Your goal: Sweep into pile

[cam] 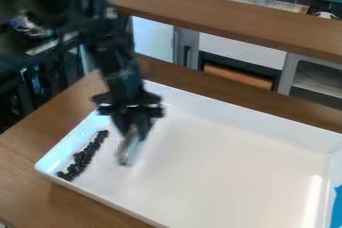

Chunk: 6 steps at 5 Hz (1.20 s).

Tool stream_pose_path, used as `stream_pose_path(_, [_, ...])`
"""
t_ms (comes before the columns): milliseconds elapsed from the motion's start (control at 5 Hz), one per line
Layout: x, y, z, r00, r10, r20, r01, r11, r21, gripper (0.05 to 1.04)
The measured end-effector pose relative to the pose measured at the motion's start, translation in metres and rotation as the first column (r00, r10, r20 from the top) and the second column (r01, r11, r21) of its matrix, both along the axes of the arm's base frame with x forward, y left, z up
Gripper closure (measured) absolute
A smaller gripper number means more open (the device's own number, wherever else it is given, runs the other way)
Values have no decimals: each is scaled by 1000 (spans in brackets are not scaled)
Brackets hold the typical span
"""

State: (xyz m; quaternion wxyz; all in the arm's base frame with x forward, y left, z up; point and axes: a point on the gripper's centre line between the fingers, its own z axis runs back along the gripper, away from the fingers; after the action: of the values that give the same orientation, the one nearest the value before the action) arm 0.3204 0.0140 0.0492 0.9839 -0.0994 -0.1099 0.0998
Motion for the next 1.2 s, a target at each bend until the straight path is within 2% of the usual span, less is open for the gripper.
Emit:
stream_pose_path(200, [10, -54, 12, 1000, -1, 3, 1, 1000, 24, 716])
stream_pose_path(400, [19, -101, 17, 1000, 6, -11, -5, 999, 51, 716])
stream_pose_path(600, [24, -149, 4, 999, 0, -43, 4, 996, 92, 716])
stream_pose_path(800, [31, -198, -17, 998, -10, -68, 20, 991, 135, 716])
stream_pose_path(1000, [40, -225, -42, 997, -16, -73, 28, 983, 180, 716])
stream_pose_path(1200, [43, -225, -44, 998, -18, -64, 30, 979, 199, 716])
